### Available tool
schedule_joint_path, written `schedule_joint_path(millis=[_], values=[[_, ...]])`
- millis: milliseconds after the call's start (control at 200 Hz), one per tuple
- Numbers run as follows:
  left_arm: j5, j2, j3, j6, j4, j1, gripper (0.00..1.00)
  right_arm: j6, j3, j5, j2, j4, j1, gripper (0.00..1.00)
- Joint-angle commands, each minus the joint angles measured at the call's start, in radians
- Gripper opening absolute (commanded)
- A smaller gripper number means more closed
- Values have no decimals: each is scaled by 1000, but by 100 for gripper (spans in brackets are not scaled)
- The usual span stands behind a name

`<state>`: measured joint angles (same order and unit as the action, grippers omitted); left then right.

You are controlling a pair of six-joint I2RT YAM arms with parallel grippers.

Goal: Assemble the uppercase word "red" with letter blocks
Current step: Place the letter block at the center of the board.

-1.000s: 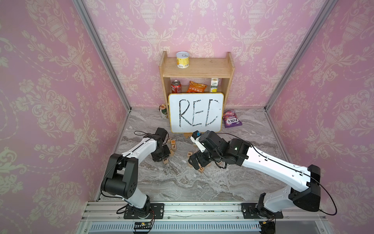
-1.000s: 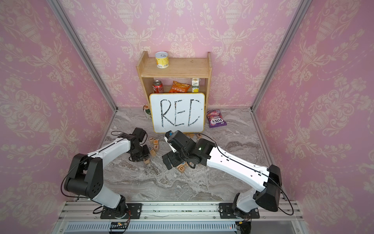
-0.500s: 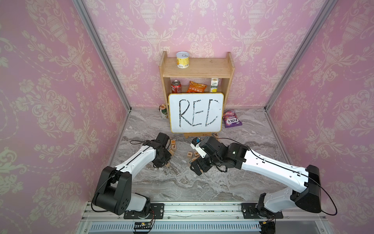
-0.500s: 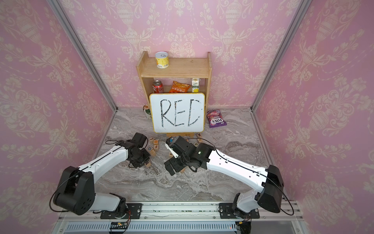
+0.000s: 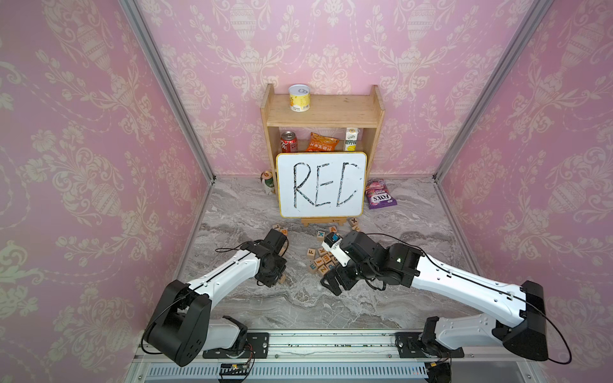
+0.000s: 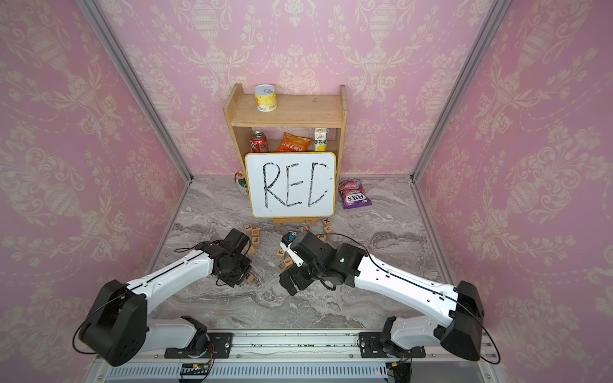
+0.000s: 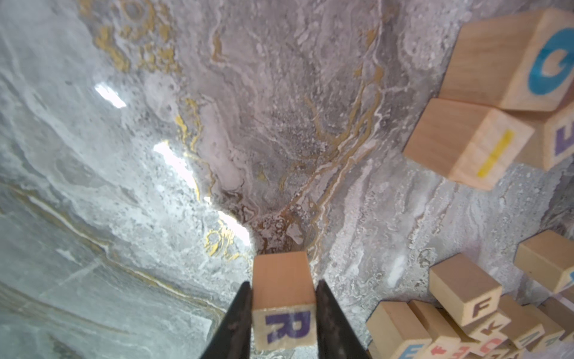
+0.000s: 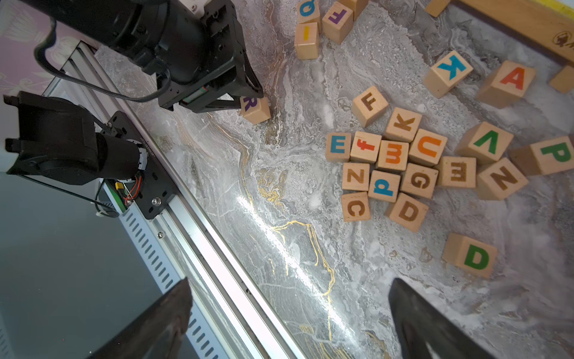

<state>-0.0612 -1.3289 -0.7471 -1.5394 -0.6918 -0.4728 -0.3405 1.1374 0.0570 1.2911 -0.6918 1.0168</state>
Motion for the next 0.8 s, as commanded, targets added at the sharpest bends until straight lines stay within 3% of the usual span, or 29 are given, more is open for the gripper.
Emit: schedule_joint_path(millis=[0,395,490,796], values=[[46,27,8,-154,-2,-50,19,-17,-35,16,-36,17,-1,100],[82,-9,-20,-423,26,-198,19,-23,-88,17,-100,-12,6,100],[117,-19,-58,-477,-57,-237,19,-29,-95,17,-115,-18,9,100],[174,-26,-71,-610,-100,-379,18,-46,-113,14,-145,-40,24,100]])
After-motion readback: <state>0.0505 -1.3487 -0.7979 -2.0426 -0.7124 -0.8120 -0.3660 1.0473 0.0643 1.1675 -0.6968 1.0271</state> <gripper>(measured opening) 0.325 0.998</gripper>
